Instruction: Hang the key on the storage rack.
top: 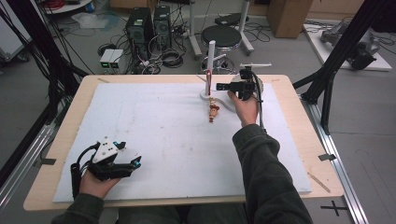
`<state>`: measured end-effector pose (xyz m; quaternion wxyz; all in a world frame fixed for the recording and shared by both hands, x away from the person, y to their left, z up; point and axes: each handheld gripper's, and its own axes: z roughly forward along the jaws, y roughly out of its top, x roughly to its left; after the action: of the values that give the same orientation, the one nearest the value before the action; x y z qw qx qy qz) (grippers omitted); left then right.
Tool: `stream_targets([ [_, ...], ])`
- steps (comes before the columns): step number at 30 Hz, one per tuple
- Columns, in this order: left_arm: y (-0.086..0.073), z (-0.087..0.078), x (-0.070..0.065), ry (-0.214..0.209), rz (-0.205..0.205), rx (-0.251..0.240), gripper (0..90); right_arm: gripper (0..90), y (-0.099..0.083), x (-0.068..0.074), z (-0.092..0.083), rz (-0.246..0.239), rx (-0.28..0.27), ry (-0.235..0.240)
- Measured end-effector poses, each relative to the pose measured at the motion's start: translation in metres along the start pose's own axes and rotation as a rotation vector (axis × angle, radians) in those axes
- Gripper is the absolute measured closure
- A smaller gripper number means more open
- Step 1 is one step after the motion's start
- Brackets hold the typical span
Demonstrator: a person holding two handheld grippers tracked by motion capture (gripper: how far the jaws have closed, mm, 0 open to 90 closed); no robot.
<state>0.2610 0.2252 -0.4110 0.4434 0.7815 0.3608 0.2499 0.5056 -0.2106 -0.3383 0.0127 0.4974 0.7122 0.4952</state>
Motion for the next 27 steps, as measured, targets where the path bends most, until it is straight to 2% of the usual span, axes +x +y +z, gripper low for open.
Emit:
stream_targets([
  [8,0.0,-0.001,0.001,0.007,0.001,0.002,22.8,47.1,0.0,0.007,-0.005,-0.061,0.014,-0.004],
  [12,0.0,-0.001,0.001,0.008,0.001,0.001,22.8,44.8,-0.002,0.008,-0.007,-0.093,-0.007,0.002],
  [14,-0.001,-0.001,0.001,0.008,0.003,0.002,22.8,43.7,-0.004,0.007,-0.007,-0.096,-0.004,0.003],
  [18,-0.001,-0.002,0.002,0.01,-0.001,0.004,22.8,42.0,-0.008,0.007,-0.011,-0.08,-0.015,0.034],
  [27,-0.001,-0.001,0.001,0.009,0.002,0.007,22.8,36.3,-0.015,0.007,-0.018,-0.116,-0.015,0.036],
])
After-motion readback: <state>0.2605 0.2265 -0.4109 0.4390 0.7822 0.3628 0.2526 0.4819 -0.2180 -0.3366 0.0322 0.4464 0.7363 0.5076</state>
